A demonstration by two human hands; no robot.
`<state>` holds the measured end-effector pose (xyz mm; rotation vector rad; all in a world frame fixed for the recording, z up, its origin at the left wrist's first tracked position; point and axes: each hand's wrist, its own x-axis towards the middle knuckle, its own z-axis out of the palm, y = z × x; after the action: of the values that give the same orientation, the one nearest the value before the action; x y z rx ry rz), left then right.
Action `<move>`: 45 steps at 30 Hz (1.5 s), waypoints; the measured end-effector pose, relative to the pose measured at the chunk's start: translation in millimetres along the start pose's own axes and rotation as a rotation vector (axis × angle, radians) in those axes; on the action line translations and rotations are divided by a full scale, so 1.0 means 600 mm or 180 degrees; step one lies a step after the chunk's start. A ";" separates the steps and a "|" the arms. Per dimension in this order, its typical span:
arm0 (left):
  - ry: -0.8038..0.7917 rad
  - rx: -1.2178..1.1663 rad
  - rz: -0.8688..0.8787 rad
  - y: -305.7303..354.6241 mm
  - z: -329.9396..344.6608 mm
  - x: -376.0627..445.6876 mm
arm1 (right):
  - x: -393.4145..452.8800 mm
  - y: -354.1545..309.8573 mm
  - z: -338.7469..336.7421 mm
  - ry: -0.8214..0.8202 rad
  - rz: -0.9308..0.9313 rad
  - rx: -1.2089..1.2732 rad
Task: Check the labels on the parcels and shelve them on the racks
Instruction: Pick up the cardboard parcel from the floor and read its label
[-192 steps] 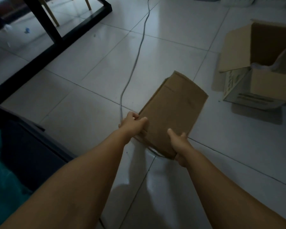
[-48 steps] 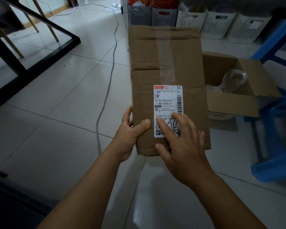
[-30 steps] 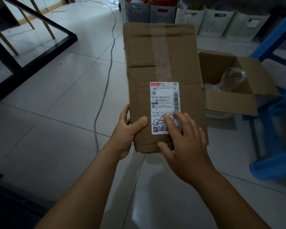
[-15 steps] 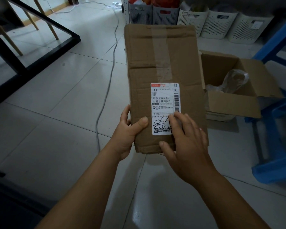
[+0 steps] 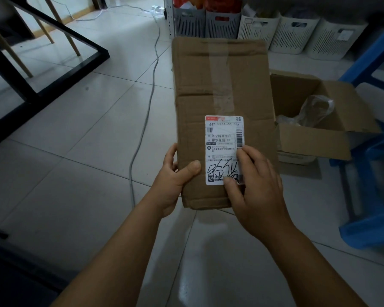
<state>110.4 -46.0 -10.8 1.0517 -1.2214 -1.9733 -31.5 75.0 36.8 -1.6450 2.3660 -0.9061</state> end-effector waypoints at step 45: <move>-0.0045 0.0106 -0.0126 0.001 0.029 -0.012 | 0.038 0.023 -0.027 0.0214 0.1462 0.0937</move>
<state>99.4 -32.4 -3.2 1.0880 -1.2540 -1.9998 -58.9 64.2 47.6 -0.9248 2.3585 -1.1486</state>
